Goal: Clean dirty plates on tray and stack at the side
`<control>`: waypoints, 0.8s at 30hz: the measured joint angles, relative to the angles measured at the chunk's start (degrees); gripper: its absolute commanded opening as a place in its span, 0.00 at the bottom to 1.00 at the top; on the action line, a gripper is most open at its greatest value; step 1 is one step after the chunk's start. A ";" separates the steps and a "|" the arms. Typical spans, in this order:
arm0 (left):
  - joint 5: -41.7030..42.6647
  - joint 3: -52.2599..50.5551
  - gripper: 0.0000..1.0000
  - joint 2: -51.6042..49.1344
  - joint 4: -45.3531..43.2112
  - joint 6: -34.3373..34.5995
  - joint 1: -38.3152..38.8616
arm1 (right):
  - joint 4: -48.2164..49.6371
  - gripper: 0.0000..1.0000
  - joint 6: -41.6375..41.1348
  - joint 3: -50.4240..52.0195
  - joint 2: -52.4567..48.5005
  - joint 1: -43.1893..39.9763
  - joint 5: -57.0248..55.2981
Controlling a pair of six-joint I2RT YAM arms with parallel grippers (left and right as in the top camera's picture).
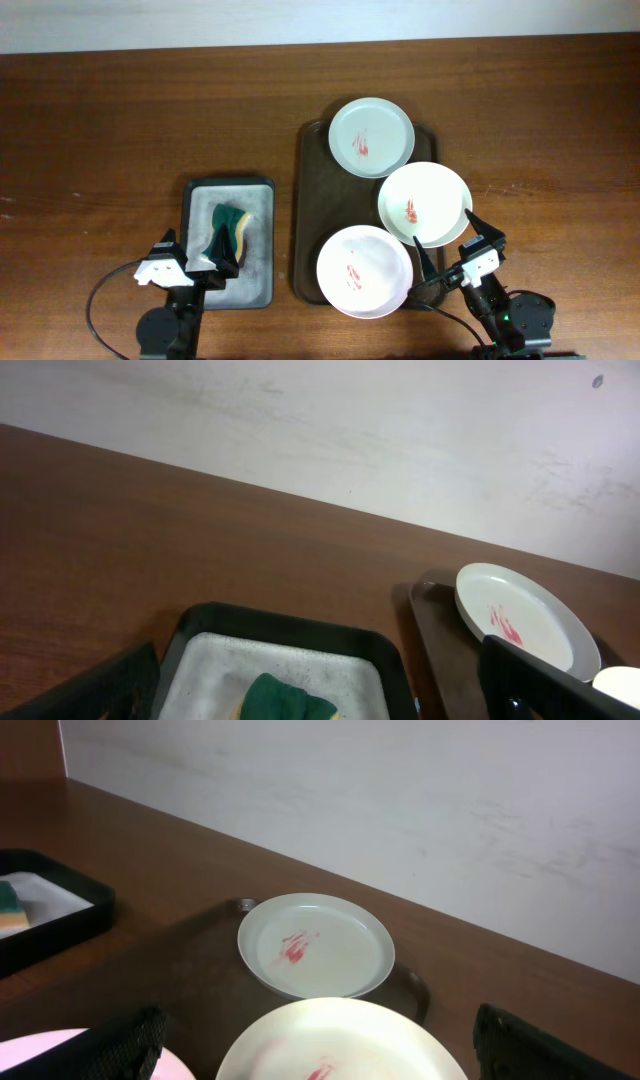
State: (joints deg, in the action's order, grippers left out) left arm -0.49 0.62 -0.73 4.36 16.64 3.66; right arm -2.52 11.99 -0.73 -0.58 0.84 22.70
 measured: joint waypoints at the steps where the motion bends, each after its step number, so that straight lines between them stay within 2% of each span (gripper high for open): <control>1: 0.00 0.00 0.99 0.00 0.00 0.00 0.00 | 0.00 0.99 0.02 0.00 0.00 0.00 0.00; 16: 0.17 0.00 0.99 0.00 -1.64 0.00 0.00 | 0.02 0.99 0.00 0.00 0.00 0.00 0.00; 21: 4.35 0.00 0.99 0.00 -1.90 0.00 0.00 | 2.84 0.99 -0.09 0.02 0.00 0.00 2.12; 24: 7.80 0.04 0.99 -0.07 -7.26 0.00 0.00 | 3.91 0.99 -2.45 -0.48 -0.02 0.00 4.04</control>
State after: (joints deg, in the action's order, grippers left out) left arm 7.31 0.67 -0.80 -2.90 16.64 3.66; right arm 1.39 9.54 -1.21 -0.60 0.84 26.74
